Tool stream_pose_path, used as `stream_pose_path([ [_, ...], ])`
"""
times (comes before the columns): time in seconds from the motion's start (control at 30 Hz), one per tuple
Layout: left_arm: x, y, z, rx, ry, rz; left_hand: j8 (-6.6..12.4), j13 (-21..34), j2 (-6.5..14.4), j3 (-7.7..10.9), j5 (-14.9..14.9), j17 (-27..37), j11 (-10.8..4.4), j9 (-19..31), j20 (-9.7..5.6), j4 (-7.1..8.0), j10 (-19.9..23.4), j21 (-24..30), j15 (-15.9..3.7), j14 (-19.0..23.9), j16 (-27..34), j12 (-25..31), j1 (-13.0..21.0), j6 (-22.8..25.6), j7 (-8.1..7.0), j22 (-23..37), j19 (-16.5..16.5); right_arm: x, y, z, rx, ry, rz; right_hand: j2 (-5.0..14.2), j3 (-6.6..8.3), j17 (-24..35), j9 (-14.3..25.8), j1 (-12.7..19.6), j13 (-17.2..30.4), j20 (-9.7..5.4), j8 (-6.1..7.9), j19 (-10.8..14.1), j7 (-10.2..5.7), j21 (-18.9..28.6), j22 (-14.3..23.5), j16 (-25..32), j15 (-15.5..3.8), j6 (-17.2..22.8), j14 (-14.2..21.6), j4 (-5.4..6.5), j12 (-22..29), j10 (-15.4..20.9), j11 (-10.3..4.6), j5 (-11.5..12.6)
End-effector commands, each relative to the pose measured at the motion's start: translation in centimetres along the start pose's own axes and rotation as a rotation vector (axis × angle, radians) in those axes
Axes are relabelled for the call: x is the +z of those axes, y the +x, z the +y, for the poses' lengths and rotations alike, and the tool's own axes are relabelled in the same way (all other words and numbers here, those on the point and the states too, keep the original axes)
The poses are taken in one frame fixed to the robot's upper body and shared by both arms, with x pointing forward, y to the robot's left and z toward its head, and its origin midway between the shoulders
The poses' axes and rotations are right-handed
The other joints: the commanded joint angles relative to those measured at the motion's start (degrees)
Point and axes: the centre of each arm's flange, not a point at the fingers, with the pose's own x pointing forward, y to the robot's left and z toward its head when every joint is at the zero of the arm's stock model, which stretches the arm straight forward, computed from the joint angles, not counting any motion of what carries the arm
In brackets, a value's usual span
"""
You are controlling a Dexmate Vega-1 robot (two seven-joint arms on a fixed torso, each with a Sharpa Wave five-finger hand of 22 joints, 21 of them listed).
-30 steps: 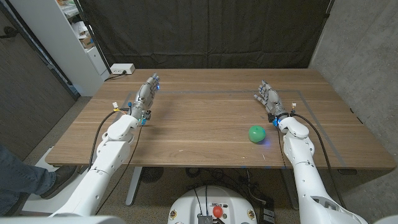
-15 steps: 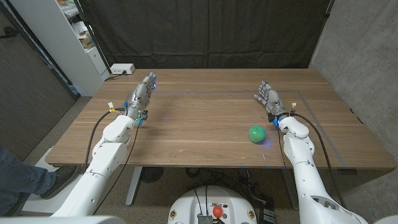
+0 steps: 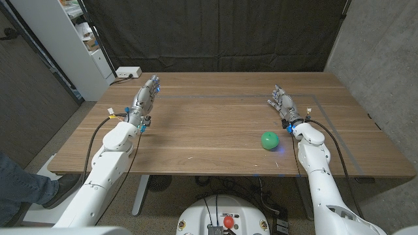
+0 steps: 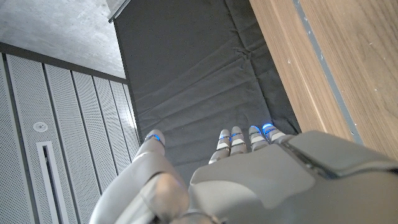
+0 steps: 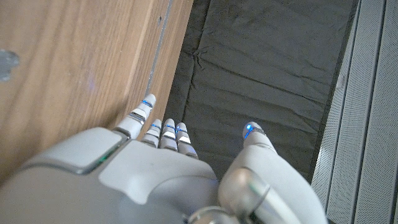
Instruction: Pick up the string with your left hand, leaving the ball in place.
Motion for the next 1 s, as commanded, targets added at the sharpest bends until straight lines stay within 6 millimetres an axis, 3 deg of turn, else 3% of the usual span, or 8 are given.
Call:
stream_pose_path([
  [0.03,0.9,-1.0,0.7,0.004,0.01,-0.021,0.54,0.2,0.5,0.15,0.0,0.3,0.29,0.3,0.21,-0.47,0.6,-0.1,0.03,0.1,0.4,0.4,0.2,0.3,0.07,0.1,0.1,0.2,0.1,0.2,0.007,-0.015,-0.003,0.23,0.12,0.2,0.3,0.0,0.2,0.05,0.64,0.0,0.48,0.3,0.2,0.4,0.31,0.4,0.2,-0.2,0.5,0.2,0.34,0.3],
  [1.0,3.1,-3.5,2.6,0.028,0.056,-0.023,0.51,0.2,0.7,0.08,-0.2,0.3,0.37,0.2,0.59,-0.78,0.9,-0.5,-0.07,0.5,0.3,0.4,0.3,0.8,0.19,0.1,0.5,2.7,-0.4,1.0,0.033,-0.008,-0.097,0.28,-0.06,0.1,0.3,0.2,0.2,0.38,0.73,1.1,-0.19,0.7,0.2,0.8,0.15,0.8,1.5,-0.56,0.6,0.7,-0.19,0.4],
])
